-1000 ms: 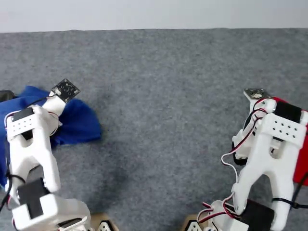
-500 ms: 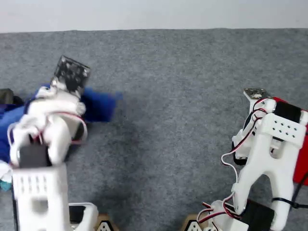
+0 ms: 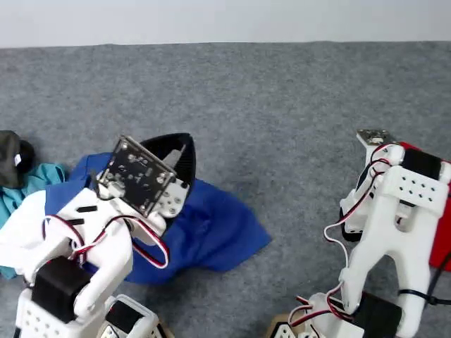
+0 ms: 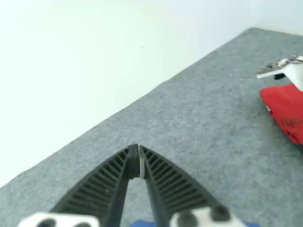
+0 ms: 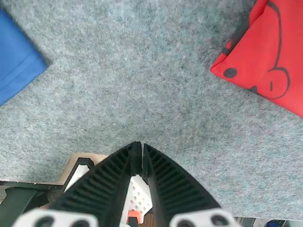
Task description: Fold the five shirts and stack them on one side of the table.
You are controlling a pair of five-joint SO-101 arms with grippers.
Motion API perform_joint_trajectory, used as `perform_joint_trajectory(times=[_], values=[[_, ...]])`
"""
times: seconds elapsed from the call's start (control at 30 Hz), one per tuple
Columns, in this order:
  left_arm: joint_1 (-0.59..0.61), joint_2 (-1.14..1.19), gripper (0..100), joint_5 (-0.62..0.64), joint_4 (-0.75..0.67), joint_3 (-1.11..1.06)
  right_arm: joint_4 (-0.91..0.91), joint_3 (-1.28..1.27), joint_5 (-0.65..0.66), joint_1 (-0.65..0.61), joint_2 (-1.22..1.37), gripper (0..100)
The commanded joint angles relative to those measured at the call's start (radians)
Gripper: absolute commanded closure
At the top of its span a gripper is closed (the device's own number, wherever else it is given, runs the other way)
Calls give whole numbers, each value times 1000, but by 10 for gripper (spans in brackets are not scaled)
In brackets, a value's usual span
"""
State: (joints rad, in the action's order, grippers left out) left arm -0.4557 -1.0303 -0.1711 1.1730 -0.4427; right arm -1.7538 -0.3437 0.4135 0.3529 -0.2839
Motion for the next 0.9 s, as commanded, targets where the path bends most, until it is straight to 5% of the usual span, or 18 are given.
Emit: perform_joint_trajectory(times=[0.0,0.2,0.43,0.7,0.87], values=[[3,34,996,-15,-38,-67,-44,9,-8,-13,-42,989],[236,63,993,-17,-78,-193,-42,11,-3,-13,-42,989],[651,63,887,-184,161,-214,-42,11,-3,-54,-42,989],[1017,64,880,-365,290,-214,-42,14,-3,-403,-31,965],[1235,69,880,-427,287,-216,-22,11,-11,-593,-30,803]])
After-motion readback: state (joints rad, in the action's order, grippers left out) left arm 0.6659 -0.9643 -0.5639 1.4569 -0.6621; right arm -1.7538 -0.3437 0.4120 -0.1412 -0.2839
